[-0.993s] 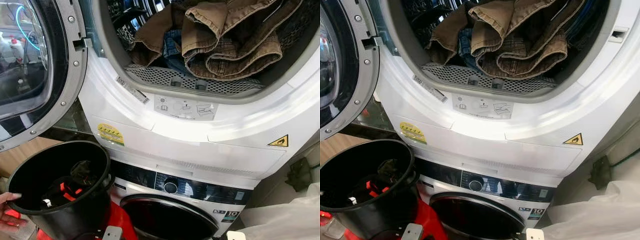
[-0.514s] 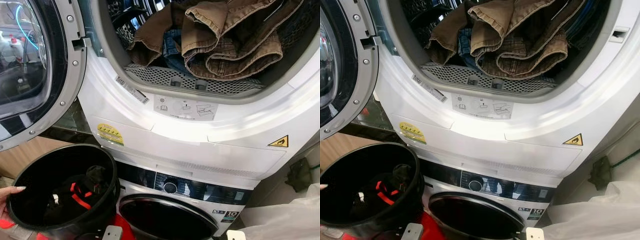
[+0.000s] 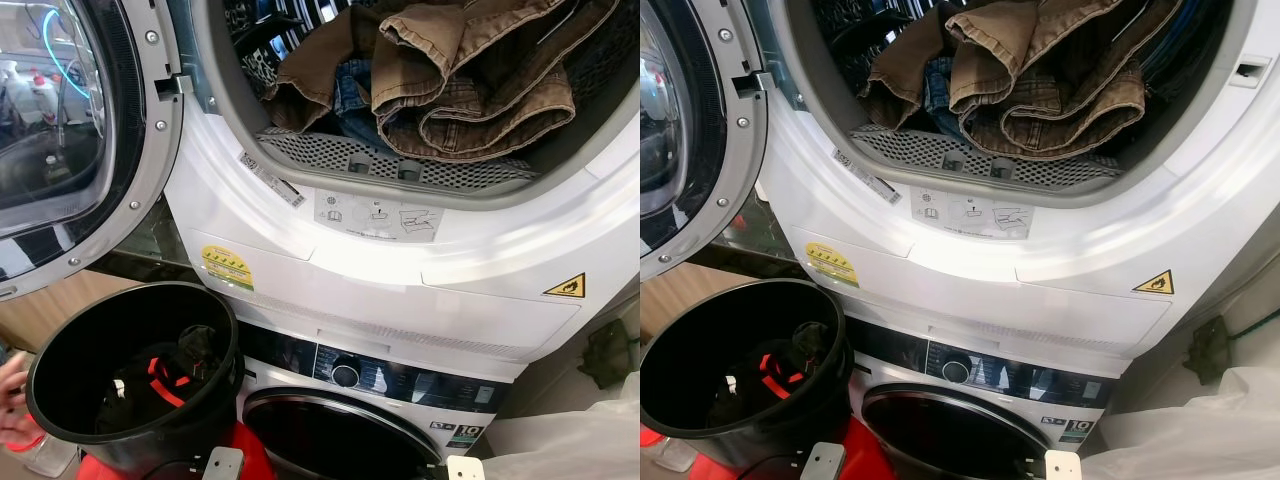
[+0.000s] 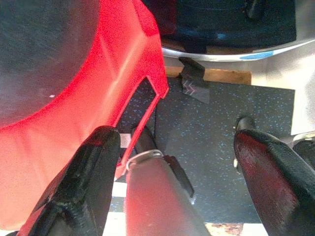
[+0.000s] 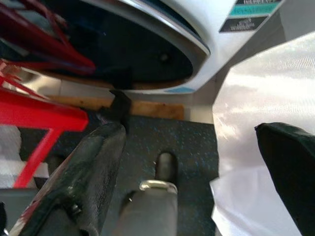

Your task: Clothes washing

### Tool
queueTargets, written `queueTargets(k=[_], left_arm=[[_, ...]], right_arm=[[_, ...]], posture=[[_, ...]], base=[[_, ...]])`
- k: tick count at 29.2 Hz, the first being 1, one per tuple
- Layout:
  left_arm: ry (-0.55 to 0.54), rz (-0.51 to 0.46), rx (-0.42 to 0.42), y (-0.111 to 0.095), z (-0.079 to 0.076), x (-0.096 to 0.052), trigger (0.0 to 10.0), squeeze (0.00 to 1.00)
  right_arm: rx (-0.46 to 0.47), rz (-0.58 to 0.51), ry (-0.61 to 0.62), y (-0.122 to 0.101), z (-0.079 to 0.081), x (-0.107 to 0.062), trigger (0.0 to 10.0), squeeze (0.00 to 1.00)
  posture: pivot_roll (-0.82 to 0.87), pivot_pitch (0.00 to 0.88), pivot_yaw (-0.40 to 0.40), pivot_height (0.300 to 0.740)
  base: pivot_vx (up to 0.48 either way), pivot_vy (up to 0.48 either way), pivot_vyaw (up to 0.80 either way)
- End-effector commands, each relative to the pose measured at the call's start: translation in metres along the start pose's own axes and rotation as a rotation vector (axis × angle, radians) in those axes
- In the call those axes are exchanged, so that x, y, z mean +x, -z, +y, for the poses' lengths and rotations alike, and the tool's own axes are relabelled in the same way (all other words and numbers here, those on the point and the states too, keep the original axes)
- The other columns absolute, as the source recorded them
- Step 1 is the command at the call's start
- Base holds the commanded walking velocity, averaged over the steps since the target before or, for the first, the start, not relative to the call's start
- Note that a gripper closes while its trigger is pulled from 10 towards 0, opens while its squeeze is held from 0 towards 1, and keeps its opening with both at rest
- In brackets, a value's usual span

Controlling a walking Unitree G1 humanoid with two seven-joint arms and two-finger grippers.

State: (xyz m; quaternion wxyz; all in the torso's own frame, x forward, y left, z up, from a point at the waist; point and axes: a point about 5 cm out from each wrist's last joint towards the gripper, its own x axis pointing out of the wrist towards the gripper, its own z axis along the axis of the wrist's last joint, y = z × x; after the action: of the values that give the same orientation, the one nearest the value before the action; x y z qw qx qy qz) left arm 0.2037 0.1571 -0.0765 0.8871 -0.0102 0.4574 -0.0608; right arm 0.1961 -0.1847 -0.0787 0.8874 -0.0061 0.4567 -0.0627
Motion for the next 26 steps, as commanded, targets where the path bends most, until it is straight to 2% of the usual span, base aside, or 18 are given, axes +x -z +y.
queueTargets(k=[1, 7, 9, 13, 18, 20, 26], left_arm=[[-0.004, 0.019, -0.004, 0.003, 0.002, -0.001, 10.0, 0.00], [-0.003, 0.018, -0.002, 0.002, 0.003, -0.001, 10.0, 0.00], [-0.004, 0.016, -0.006, 0.002, 0.002, 0.000, 10.0, 0.00], [-0.007, 0.016, -0.024, 0.004, 0.002, -0.001, 10.0, 0.00], [-0.014, 0.020, -0.026, 0.006, 0.005, -0.001, 10.0, 0.00], [-0.018, 0.020, -0.024, 0.006, 0.006, -0.002, 10.0, 0.00], [-0.023, 0.018, -0.038, 0.007, 0.006, -0.002, 10.0, 0.00]], right_arm=[[0.021, -0.002, 0.001, 0.000, 0.000, 0.000, 10.0, 0.00], [0.000, 0.018, -0.004, 0.008, -0.004, -0.001, 10.0, 0.00], [-0.025, 0.028, 0.022, 0.014, -0.012, -0.002, 10.0, 0.00], [0.013, 0.018, 0.051, 0.013, -0.018, -0.003, 10.0, 0.00], [0.051, -0.014, 0.033, 0.003, -0.013, -0.001, 10.0, 0.00], [0.031, -0.014, -0.009, 0.001, -0.005, 0.000, 10.0, 0.00], [-0.028, -0.026, -0.071, -0.003, 0.003, 0.000, 10.0, 0.00]], posture=[[-0.10, 0.000, 0.024, 0.740], [-0.11, 0.000, 0.020, 0.740], [-0.10, 0.000, 0.011, 0.740], [-0.09, 0.000, 0.001, 0.740], [-0.07, 0.000, -0.008, 0.740], [-0.06, 0.000, -0.014, 0.740], [-0.04, 0.000, -0.022, 0.740]], base=[[0.000, 0.000, 0.00], [0.000, 0.000, 0.00], [0.000, 0.000, 0.00], [0.000, 0.000, 0.00], [0.000, 0.000, 0.00], [0.000, 0.000, 0.00], [0.000, 0.000, 0.00]])
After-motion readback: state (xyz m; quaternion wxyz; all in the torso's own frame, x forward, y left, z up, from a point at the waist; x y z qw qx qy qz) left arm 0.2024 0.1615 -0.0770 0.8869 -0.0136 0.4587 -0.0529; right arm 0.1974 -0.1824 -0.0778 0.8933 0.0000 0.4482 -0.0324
